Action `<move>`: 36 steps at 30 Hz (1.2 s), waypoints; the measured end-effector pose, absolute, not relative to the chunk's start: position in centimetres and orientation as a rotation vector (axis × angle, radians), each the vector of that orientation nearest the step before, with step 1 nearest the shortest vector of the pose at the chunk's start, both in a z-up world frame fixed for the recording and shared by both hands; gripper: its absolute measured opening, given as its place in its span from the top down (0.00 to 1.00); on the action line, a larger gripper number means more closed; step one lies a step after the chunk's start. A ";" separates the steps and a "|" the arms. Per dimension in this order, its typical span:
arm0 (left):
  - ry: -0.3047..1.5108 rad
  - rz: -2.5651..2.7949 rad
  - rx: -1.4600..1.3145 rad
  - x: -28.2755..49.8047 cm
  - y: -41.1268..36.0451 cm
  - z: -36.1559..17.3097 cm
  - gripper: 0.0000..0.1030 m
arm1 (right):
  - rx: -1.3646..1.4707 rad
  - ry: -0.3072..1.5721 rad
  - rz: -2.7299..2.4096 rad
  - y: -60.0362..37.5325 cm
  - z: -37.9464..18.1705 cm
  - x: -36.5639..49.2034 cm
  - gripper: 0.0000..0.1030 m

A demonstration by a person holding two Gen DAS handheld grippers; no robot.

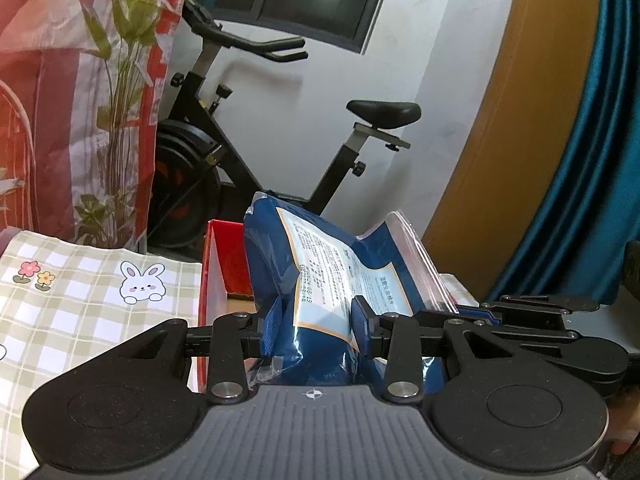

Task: Organize soft objects
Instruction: 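Carry the blue zip bag with the right gripper over the red box, then release the bag into the box and move the right tool back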

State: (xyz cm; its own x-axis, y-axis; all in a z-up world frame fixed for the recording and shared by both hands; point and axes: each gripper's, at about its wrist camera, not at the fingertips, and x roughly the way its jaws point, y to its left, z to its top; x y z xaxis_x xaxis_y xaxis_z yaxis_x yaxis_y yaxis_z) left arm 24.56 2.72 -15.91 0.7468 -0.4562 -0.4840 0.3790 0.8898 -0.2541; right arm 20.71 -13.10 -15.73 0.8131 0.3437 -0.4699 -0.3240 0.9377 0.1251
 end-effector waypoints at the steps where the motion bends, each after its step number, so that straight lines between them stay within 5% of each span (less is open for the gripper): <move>1: 0.570 -0.455 -0.141 24.9 2.6 -16.0 0.61 | 0.042 0.514 0.355 -13.2 -15.9 21.3 0.93; 21: 0.699 -0.428 -0.045 31.8 0.9 -19.6 0.61 | 0.051 0.698 0.304 -14.1 -21.8 30.2 0.93; 25: 0.690 -0.419 -0.007 31.7 0.5 -19.5 0.54 | 0.052 0.727 0.262 -14.5 -22.5 30.7 0.92; 31: 0.682 -0.409 0.010 31.3 0.6 -19.0 0.40 | 0.034 0.738 0.173 -15.2 -22.8 30.3 0.73; 36: 0.681 -0.408 0.006 30.6 0.6 -18.2 0.21 | 0.020 0.712 0.134 -15.7 -21.8 29.1 0.43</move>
